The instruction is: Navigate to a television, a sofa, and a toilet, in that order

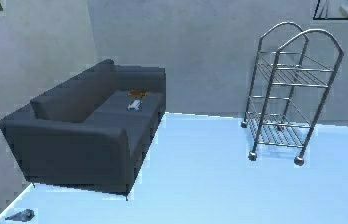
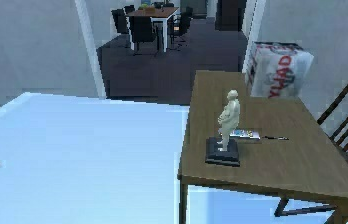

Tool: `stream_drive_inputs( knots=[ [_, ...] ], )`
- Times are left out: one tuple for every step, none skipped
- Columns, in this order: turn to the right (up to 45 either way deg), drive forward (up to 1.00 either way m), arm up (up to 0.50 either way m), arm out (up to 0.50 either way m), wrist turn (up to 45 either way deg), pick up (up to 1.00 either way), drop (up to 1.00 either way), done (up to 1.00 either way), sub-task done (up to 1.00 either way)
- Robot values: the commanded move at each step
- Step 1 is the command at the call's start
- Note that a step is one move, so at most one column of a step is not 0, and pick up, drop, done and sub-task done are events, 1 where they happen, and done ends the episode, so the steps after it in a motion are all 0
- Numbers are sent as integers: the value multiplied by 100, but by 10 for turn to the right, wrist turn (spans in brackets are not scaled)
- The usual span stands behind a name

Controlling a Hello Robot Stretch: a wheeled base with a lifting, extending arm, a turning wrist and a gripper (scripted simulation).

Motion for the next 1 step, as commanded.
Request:
stream_drive_inputs(
  knots=[
    [90,0,0,0,0,0,0,0,0]
  ],
)
